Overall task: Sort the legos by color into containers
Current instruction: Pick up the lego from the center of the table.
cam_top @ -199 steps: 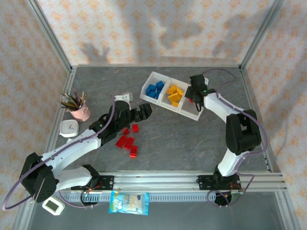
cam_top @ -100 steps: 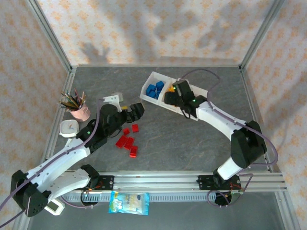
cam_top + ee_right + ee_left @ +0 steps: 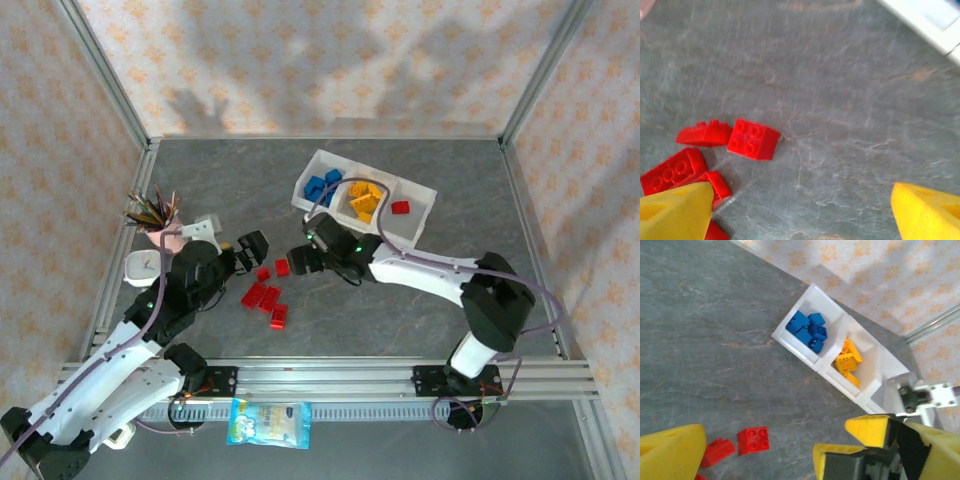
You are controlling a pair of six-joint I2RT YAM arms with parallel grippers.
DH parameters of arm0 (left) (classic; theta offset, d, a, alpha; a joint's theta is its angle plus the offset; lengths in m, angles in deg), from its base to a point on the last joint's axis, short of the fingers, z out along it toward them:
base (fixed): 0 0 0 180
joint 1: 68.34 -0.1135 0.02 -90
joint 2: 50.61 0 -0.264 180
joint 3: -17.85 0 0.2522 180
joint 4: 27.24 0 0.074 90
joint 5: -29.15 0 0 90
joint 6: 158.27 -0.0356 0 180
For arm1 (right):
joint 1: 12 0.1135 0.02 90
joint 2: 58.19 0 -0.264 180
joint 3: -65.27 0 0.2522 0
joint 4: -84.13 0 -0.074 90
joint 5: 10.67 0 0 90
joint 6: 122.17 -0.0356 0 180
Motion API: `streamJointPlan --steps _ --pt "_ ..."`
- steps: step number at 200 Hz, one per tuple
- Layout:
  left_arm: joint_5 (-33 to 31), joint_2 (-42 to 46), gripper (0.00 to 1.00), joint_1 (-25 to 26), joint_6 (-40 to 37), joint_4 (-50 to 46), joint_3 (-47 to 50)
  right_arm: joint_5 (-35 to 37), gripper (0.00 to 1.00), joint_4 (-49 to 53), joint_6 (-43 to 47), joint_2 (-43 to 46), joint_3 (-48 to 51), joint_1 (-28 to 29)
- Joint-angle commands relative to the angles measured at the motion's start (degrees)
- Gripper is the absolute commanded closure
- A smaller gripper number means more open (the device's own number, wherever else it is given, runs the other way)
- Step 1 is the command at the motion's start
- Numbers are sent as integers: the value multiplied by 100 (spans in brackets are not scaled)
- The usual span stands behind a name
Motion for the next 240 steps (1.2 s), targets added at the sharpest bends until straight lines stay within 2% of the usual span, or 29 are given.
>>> streamJointPlan --steps 1,43,84,145,174,211,240 --pt "-318 223 1 -67 252 -589 109 183 8 15 -2 -472 -361 229" --pt "-282 477 1 -76 453 -694 174 316 10 -17 -287 -1275 -899 377" --pt "-386 511 1 -85 419 -750 207 401 18 71 -294 -1926 -1451 390" --pt "-354 505 1 -91 410 -761 205 556 42 276 -320 -2492 -1944 385" --pt "-358 495 1 -92 375 -729 195 716 54 358 -341 -2510 -1939 385" --pt "-294 438 1 -100 368 -677 139 656 62 528 -438 -2423 -1920 387" --pt "-233 402 1 -98 357 -596 143 802 73 558 -523 -2222 -1798 385"
